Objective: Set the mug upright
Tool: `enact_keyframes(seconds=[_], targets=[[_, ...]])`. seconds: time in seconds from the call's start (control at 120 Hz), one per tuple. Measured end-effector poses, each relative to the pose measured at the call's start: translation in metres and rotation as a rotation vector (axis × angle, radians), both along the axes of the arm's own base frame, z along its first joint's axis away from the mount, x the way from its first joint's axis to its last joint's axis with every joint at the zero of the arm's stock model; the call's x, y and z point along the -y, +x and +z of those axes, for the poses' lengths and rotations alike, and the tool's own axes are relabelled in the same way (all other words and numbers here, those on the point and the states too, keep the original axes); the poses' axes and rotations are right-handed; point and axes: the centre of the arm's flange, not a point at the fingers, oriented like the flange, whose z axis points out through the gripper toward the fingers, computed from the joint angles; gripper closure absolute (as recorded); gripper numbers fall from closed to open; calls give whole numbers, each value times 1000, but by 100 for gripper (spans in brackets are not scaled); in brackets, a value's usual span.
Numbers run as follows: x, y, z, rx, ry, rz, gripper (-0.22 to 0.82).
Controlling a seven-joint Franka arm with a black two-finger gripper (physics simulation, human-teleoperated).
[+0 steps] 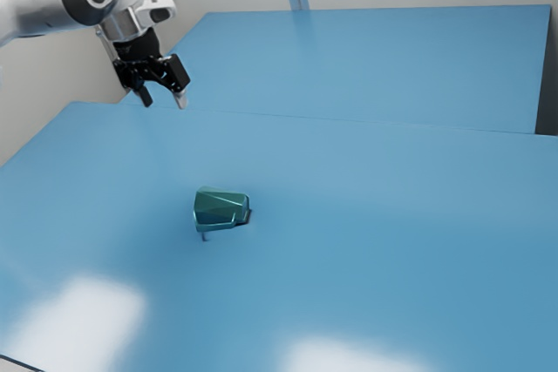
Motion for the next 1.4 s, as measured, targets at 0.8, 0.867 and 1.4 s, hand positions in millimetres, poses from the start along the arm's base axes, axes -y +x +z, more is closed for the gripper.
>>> enact_keyframes(seconds=[0.8, 0.867, 1.4], targets=[[-78, -31, -188, 16, -495, 214, 0], [-84, -26, -199, 32, -510, 217, 0], [-89, -23, -273, 85, -703, 239, 0]])
